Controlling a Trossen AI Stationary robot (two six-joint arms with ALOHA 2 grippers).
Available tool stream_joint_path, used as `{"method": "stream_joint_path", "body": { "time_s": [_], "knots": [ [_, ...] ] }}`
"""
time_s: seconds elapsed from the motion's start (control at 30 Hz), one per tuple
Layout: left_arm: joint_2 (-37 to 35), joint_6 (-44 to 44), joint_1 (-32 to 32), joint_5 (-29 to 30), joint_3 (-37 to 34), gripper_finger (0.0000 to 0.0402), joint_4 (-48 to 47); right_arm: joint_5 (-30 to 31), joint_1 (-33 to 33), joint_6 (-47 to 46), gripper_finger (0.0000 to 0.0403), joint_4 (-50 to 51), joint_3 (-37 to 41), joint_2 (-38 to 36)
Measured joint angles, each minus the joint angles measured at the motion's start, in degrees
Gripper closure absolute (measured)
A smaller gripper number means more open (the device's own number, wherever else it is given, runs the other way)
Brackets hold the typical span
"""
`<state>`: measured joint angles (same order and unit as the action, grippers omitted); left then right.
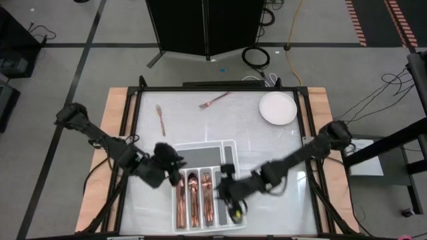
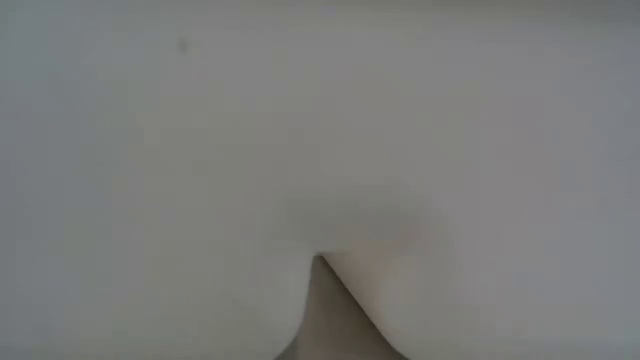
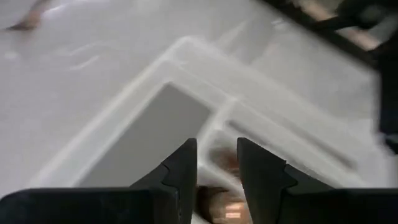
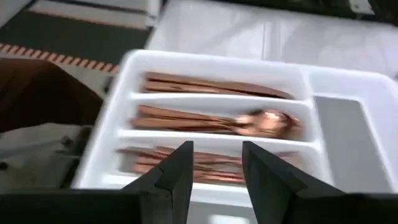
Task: Sort silverware
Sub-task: Put the left fork into the silverware tray
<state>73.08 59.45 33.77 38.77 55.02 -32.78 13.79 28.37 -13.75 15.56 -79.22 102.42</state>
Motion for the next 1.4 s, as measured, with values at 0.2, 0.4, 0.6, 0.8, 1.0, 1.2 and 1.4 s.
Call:
{"method": "stream_joint_path", "body": {
  "time_s": [0.2,0.4,0.6,0.8,1.0,1.2,1.4],
  "knots": [
    [-8.59,-5.33,-8.40,-6.22,-12.64,0.0288,6.40,-9.50,-13.86,5.62,0.0275,3.70,0.00,-0.86],
    [-17.38,-23.36,-11.76,-15.79,-23.84,0.0288,27.68,-15.91,-28.51,9.47,0.0275,3.68,0.00,-0.86],
    [-24.48,-38.77,-9.61,-17.91,-27.76,0.0288,37.97,-17.43,-40.66,10.29,0.0275,4.19,0.00,-0.84],
    [-26.90,-48.21,-7.82,-14.96,-27.65,0.0288,42.33,-21.32,-48.18,11.45,0.0275,4.09,0.00,-0.61],
    [-25.40,-44.48,-7.93,-0.96,-27.71,0.0288,38.75,-26.89,-53.16,11.68,0.0275,2.60,0.00,2.85],
    [-23.41,-44.50,-9.41,4.75,-27.71,0.0288,38.67,-27.49,-56.72,12.31,0.0275,2.86,-1.55,6.50],
    [-23.45,-56.61,-11.06,3.01,-27.71,0.0288,42.79,-27.57,-57.58,11.24,0.0275,10.60,-11.03,13.95]
  ]
}}
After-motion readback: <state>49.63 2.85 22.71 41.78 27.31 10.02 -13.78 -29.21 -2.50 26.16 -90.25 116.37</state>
